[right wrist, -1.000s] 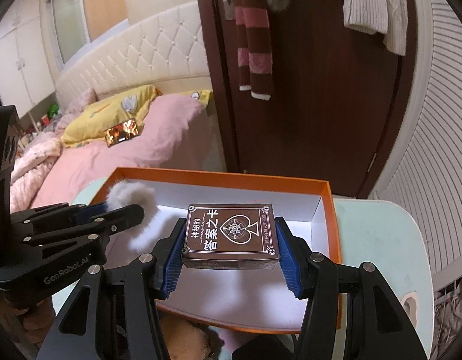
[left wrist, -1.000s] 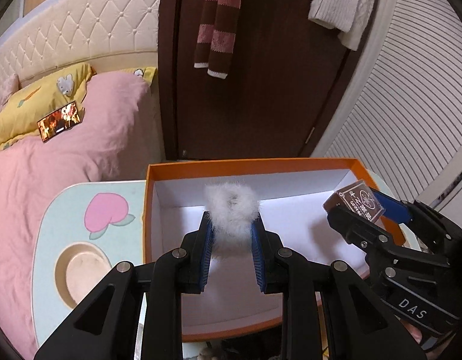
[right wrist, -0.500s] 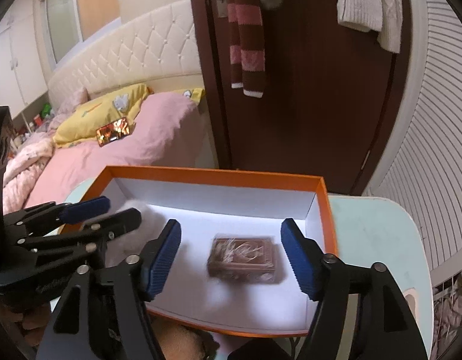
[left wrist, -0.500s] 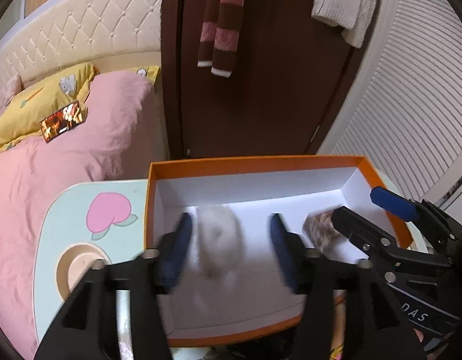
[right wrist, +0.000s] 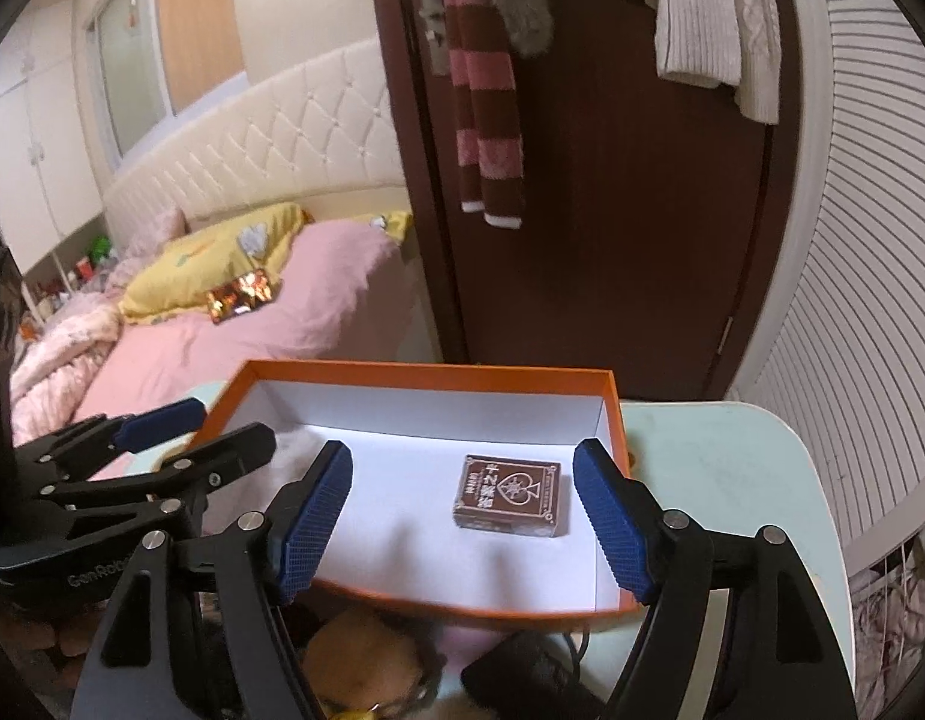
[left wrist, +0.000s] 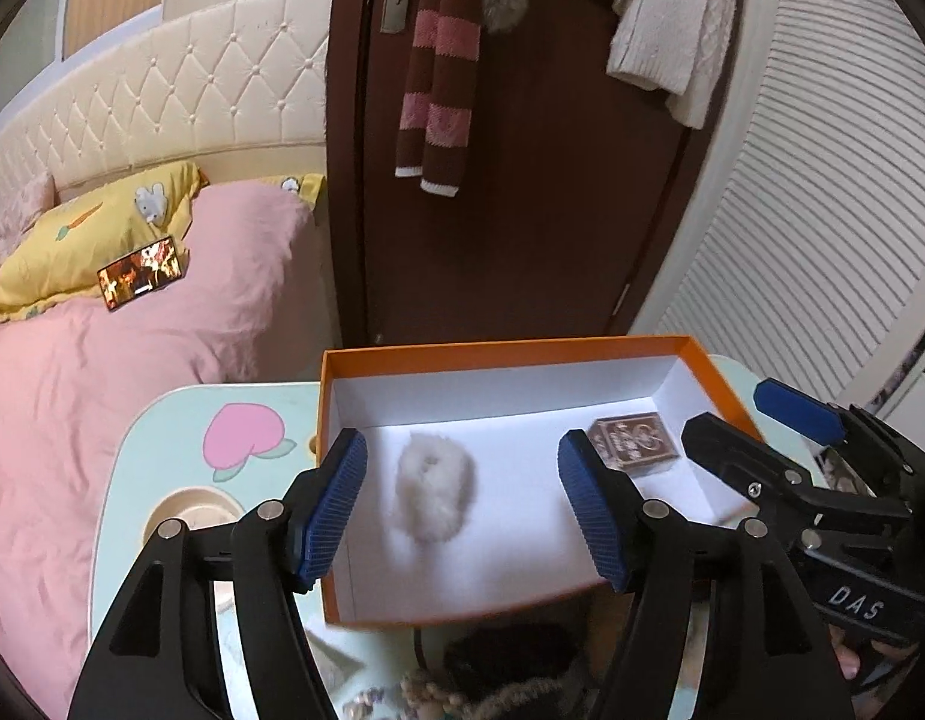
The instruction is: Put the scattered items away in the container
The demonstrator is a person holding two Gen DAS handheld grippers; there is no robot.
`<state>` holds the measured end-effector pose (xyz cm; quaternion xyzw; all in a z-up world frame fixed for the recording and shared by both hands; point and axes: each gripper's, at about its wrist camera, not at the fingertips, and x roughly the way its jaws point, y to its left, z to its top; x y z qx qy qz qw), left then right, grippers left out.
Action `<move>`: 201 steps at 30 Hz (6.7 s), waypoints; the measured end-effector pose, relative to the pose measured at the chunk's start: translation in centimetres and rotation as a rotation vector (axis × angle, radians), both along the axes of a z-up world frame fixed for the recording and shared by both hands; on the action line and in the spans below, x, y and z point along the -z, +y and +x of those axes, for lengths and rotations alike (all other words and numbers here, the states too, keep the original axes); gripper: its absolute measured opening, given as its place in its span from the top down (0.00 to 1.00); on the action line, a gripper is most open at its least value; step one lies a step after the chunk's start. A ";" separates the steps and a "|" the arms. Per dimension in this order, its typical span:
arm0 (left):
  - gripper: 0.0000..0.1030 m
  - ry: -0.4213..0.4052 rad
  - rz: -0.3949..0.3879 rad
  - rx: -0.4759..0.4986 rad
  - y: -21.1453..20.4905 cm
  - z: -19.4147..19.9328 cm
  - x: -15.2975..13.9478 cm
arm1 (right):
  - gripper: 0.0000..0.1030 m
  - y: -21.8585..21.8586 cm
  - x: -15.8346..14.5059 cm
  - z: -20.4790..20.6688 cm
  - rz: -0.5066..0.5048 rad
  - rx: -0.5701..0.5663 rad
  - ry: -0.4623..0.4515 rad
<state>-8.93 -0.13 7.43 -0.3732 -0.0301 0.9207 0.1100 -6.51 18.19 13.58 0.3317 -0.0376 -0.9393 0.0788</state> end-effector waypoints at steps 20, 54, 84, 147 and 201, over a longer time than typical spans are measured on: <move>0.24 -0.022 0.023 -0.086 -5.6 13.1 2.3 | 0.23 -1.5 2.8 12.4 0.027 -0.062 -0.019; 0.31 -0.097 0.018 -0.143 -9.1 5.2 6.2 | 0.16 -1.7 8.7 12.4 0.122 -0.018 -0.151; 0.66 0.077 0.163 0.050 -7.2 12.0 3.9 | 0.39 1.9 5.6 8.8 0.142 0.022 -0.104; 0.38 -0.079 0.024 0.069 0.5 -3.5 3.1 | 0.61 -0.6 4.0 -5.3 0.046 -0.089 -0.067; 0.00 0.000 -0.138 -0.083 -2.8 15.8 8.2 | 0.01 -2.1 9.0 13.7 0.123 -0.011 -0.184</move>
